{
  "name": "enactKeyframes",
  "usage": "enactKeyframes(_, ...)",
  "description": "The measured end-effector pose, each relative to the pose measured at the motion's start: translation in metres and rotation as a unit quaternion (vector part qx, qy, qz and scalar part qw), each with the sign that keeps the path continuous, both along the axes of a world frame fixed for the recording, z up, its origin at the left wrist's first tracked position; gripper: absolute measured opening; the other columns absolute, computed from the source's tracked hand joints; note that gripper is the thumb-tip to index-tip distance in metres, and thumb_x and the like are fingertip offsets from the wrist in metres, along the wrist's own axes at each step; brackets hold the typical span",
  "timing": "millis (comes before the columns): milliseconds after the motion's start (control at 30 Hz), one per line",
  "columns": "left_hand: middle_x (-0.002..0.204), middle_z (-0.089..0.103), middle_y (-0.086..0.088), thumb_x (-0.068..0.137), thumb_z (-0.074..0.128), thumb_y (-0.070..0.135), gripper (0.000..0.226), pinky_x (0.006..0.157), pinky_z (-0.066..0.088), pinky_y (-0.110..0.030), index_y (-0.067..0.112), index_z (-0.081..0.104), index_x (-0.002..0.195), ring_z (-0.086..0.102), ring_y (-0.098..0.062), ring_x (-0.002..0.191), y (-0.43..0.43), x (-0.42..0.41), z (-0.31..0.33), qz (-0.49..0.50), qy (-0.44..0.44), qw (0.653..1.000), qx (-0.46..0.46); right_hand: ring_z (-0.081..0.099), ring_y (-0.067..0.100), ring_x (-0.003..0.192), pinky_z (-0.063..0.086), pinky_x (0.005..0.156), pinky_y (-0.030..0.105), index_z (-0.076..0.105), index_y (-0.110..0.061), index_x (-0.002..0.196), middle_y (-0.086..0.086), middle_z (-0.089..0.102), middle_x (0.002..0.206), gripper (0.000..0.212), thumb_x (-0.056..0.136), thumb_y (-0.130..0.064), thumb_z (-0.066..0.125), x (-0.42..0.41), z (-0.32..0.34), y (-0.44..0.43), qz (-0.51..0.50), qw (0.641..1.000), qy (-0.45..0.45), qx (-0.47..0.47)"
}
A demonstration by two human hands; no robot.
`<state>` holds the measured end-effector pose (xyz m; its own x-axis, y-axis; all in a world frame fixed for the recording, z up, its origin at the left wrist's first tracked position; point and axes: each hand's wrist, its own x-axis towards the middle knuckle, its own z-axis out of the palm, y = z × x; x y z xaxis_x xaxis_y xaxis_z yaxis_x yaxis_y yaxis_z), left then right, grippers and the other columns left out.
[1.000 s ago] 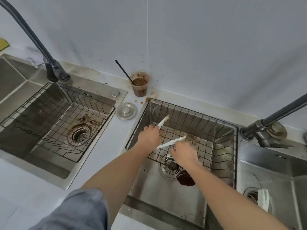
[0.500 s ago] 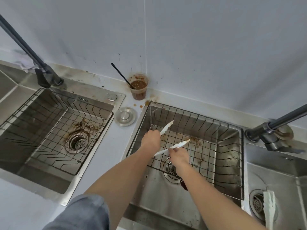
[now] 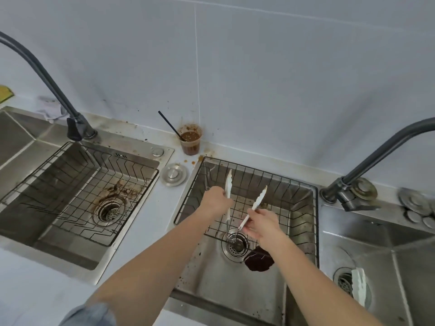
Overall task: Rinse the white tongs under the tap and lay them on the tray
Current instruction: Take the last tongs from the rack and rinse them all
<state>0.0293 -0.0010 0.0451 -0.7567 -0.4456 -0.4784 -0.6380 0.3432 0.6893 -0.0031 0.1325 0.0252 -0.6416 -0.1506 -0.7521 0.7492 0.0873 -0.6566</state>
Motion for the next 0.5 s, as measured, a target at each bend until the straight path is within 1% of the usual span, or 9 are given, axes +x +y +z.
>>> enactKeyframes(67,0.089,0.066,-0.014,0.085,0.054,0.013,0.022,0.08,0.056,-0.042,0.003,0.065,0.101,0.064,-0.03,0.082,0.02,0.008,0.005,0.003,0.034,0.999,0.036,0.068,0.034,0.085,0.057,0.069,0.04,0.055,-0.004,0.105,0.013,0.063,0.083,0.011,0.094,-0.004,0.053,0.005,0.01,0.021,0.014,1.0,0.021,-0.008)
enactKeyframes(133,0.1,0.066,-0.01,0.086,0.053,0.014,0.028,0.083,0.056,-0.042,0.009,0.061,0.112,0.064,-0.026,0.087,0.043,0.013,0.008,0.002,0.047,0.997,0.062,0.066,0.033,0.081,0.058,0.07,0.04,0.054,0.0,0.109,0.014,0.061,0.083,0.016,0.095,-0.005,0.053,0.01,0.017,0.044,0.028,0.999,0.035,-0.009)
enactKeyframes(167,0.103,0.066,-0.009,0.087,0.053,0.014,0.033,0.079,0.056,-0.039,0.011,0.058,0.12,0.064,-0.024,0.087,0.055,0.014,0.009,0.006,0.053,0.996,0.074,0.065,0.03,0.078,0.058,0.071,0.04,0.054,0.0,0.112,0.015,0.061,0.084,0.018,0.095,-0.005,0.053,0.012,0.019,0.055,0.028,0.999,0.038,-0.008)
enactKeyframes(233,0.094,0.065,-0.003,0.088,0.053,0.013,0.04,0.064,0.052,-0.028,0.014,0.051,0.127,0.064,-0.017,0.077,0.078,0.017,0.011,0.007,0.063,0.994,0.084,0.066,0.027,0.072,0.058,0.064,0.038,0.054,-0.004,0.106,0.016,0.061,0.087,0.012,0.094,-0.004,0.052,0.017,0.024,0.079,0.018,0.999,0.035,-0.014)
enactKeyframes(267,0.087,0.064,-0.001,0.088,0.053,0.012,0.041,0.059,0.048,-0.024,0.014,0.05,0.128,0.063,-0.013,0.071,0.09,0.018,0.011,0.003,0.066,0.994,0.082,0.067,0.025,0.07,0.058,0.059,0.035,0.054,-0.007,0.1,0.015,0.062,0.086,0.007,0.094,-0.004,0.052,0.02,0.026,0.091,0.012,0.999,0.03,-0.023)
enactKeyframes(300,0.084,0.063,0.0,0.087,0.053,0.012,0.041,0.056,0.045,-0.022,0.014,0.05,0.128,0.061,-0.011,0.067,0.102,0.02,0.011,0.001,0.069,0.994,0.079,0.068,0.025,0.069,0.057,0.056,0.034,0.054,-0.01,0.096,0.014,0.063,0.084,0.007,0.094,-0.003,0.053,0.022,0.027,0.104,0.007,0.999,0.025,-0.03)
enactKeyframes(367,0.083,0.064,-0.001,0.088,0.054,0.013,0.039,0.054,0.043,-0.021,0.014,0.05,0.126,0.061,-0.011,0.065,0.127,0.024,0.01,0.002,0.069,0.995,0.075,0.068,0.025,0.069,0.057,0.058,0.035,0.053,-0.013,0.095,0.013,0.064,0.083,0.01,0.093,-0.004,0.055,0.028,0.029,0.129,0.008,0.999,0.021,-0.043)
enactKeyframes(433,0.083,0.065,-0.001,0.09,0.053,0.013,0.036,0.056,0.047,-0.022,0.013,0.049,0.126,0.064,-0.014,0.067,0.155,0.03,0.009,0.01,0.064,0.996,0.065,0.068,0.026,0.069,0.058,0.059,0.036,0.053,-0.013,0.097,0.014,0.065,0.084,0.012,0.091,-0.004,0.057,0.034,0.031,0.156,0.022,0.999,0.019,-0.042)
enactKeyframes(500,0.085,0.065,-0.001,0.092,0.051,0.011,0.035,0.063,0.052,-0.023,0.01,0.049,0.126,0.065,-0.015,0.071,0.183,0.037,0.005,0.013,0.061,0.997,0.051,0.069,0.025,0.069,0.059,0.061,0.036,0.052,-0.012,0.1,0.015,0.066,0.085,0.015,0.09,-0.004,0.058,0.04,0.032,0.183,0.039,0.998,0.017,-0.045)
